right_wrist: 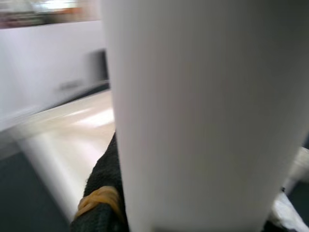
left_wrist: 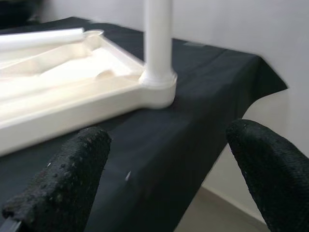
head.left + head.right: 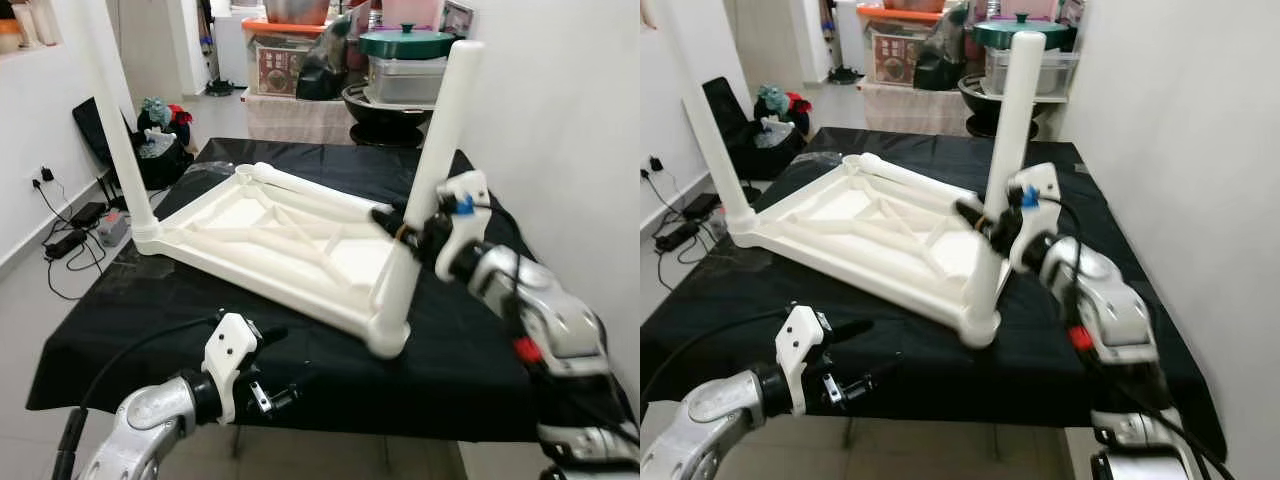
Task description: Building children table
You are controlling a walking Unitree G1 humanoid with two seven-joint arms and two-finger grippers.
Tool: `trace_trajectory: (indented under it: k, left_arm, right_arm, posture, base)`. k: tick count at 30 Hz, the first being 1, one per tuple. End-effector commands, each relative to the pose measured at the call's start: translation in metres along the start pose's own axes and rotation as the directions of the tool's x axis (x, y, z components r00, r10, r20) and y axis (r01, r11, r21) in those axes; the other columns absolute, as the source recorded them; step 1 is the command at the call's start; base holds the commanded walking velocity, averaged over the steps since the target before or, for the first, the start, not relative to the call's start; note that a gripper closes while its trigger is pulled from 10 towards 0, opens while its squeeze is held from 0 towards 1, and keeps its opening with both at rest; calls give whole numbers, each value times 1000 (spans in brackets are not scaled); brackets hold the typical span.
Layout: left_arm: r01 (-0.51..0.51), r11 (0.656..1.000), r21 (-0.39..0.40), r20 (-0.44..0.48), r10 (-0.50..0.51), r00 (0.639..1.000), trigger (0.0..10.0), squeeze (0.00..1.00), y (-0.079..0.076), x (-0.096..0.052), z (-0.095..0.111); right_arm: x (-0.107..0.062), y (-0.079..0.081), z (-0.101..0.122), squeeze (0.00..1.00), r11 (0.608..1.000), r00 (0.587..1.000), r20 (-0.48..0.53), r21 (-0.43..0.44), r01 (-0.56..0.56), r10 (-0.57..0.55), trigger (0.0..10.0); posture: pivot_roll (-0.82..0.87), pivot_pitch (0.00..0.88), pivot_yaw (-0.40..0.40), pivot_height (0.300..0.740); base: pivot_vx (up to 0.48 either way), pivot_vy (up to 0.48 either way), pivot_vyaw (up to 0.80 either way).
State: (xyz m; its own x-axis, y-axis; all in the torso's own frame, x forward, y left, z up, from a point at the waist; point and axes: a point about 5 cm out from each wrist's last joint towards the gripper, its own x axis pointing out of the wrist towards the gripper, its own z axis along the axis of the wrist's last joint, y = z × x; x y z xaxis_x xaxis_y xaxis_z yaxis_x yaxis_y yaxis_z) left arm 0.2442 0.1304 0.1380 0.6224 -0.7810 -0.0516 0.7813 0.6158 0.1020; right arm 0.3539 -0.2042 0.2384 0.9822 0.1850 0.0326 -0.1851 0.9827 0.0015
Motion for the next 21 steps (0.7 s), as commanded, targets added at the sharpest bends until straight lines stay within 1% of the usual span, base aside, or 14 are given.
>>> trace_trajectory:
  k: [1,3,4,5,8,9,10,12,14,15,17,18,19,21]
  left_arm:
    - [-1,1000,-3,-13,1,1000,10000,0,0,-1,-3]
    - [-4,1000,1,-14,4,1000,10000,0,1,-1,-3]
    - [-4,1000,1,-14,4,1000,10000,0,1,-1,-3]
    - [-7,1000,3,-14,7,1000,10000,0,3,-1,-3]
    - [-9,1000,4,-12,9,1000,10000,0,4,-1,-2]
    - [-7,1000,4,-12,7,1000,10000,0,3,-1,-2]
    - [-5,1000,3,-12,5,1000,10000,0,3,-1,-2]
    - [-2,1000,3,-13,2,1000,10000,0,3,0,-3]
    - [-1,1000,3,-14,1,1000,10000,0,3,0,-3]
    - [-1,1000,4,-14,1,1000,10000,0,3,1,-3]
    - [-2,1000,4,-13,2,1000,10000,0,3,1,-3]
    - [-2,1000,5,-13,2,1000,10000,0,3,1,-2]
    - [-3,1000,4,-13,3,1000,10000,0,3,1,-2]
    - [-3,1000,3,-13,3,1000,10000,0,3,1,-2]
  right_arm:
    - [-7,-36,-16,0,956,955,-55,34,293,-291,0]
    - [-21,-67,-20,0,821,826,-47,97,563,-562,0]
    - [-21,-67,-20,0,821,826,-47,97,563,-562,0]
    - [-27,-72,-27,0,782,794,-79,140,607,-602,0]
    - [-26,-60,-43,0,821,838,-154,173,544,-523,392]
    - [-20,-47,-46,0,853,881,-172,225,471,-441,10000]
    - [-14,-30,-41,0,894,930,-135,256,367,-343,10000]
    - [-7,-9,-27,0,928,973,-41,293,229,-227,10000]
    - [-5,-4,-20,0,939,981,3,291,185,-194,10000]
    - [-4,1,-12,1000,943,987,48,304,132,-154,10000]
    - [-3,6,-7,1000,947,993,67,312,75,-101,10000]
    - [-2,11,-1,824,952,995,88,306,17,-46,10000]
    - [-2,17,5,0,956,993,115,291,-43,10,10000]
    - [-3,21,9,0,957,989,134,275,-94,58,10000]
  posture:
    - [99,0,-48,740]
    - [96,0,-48,740]
    - [96,0,-48,740]
    - [97,0,-47,740]
    - [94,0,-44,740]
    - [91,0,-42,740]
    - [87,0,-39,740]
    - [88,0,-40,740]
    - [88,0,-40,740]
    - [90,0,-42,740]
    - [93,0,-45,740]
    - [93,0,-45,740]
    - [93,0,-45,740]
    - [93,0,-48,740]
  base:
    - [0,0,0]
    - [0,0,0]
    - [0,0,0]
    - [0,0,0]
    - [0,0,0]
    - [0,0,0]
    - [0,0,0]
    - [0,0,0]
    - [0,0,0]
    - [0,0,0]
    - [0,0,0]
    - [0,0,0]
    - [0,0,0]
    - [0,0,0]
